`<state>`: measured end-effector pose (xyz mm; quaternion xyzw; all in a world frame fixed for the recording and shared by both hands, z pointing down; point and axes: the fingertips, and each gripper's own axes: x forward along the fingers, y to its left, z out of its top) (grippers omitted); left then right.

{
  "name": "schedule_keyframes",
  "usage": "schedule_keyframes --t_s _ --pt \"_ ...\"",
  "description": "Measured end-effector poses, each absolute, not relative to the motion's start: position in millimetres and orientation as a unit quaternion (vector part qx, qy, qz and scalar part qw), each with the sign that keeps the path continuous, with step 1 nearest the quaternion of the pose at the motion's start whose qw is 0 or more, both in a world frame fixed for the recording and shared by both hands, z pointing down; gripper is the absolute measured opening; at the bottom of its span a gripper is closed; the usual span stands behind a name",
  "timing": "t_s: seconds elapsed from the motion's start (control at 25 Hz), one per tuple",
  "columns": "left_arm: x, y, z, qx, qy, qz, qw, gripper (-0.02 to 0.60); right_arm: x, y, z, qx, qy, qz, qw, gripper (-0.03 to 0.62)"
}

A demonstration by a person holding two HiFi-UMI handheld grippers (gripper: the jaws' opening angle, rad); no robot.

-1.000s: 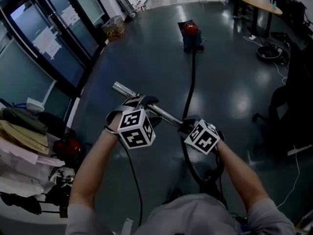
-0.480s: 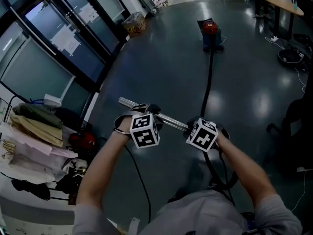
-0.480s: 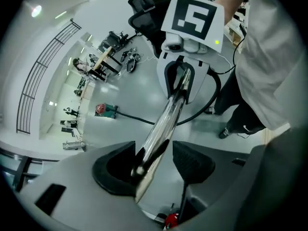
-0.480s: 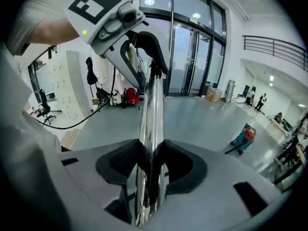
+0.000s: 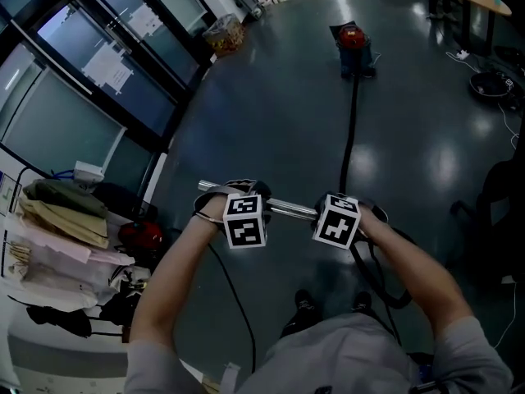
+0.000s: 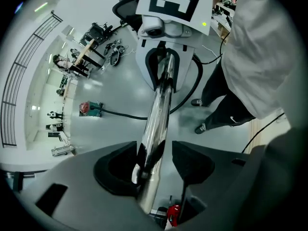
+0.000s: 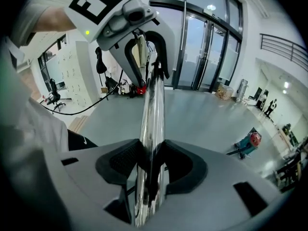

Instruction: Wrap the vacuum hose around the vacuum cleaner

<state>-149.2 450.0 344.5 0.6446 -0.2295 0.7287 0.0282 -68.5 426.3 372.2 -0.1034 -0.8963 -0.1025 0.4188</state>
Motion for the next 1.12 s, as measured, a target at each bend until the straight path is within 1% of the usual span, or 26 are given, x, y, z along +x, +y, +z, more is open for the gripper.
schedule_keyframes --t_s 0.12,0.32,0.48,0.68,1.0,1.12 --pt "-152.8 442.2 353.4 0.657 -0.229 0.718 0.021 0.235 -70.2 419.2 378.4 -0.100 -0.887 -0.112 0.436 0.173" --pt "-164.6 416.9 363.9 0.678 -0.231 0.697 -0.033 0.233 -78.1 403.8 384.8 -0.075 -0.877 -0.108 0.462 0.173" --pt "-177.9 394.4 362.5 0.713 -0.236 0.657 -0.058 0.233 -94.7 390.4 387.7 -0.049 -0.866 -0.099 0.487 0.173" --pt "-200.1 375.1 372.0 0.732 -0.182 0.647 -0.113 0.236 -115.2 378.3 391.5 -0.020 -0.852 -0.092 0.516 0.173" --pt "-225.2 387.3 416.7 0.764 -0.084 0.633 -0.092 0.235 -146.4 384.9 404.7 -0.009 -0.825 -0.108 0.554 0.172" --pt "-227.9 391.7 429.9 0.772 -0.067 0.625 -0.094 0.210 -152.3 386.4 410.0 -0.003 -0.816 -0.112 0.567 0.170"
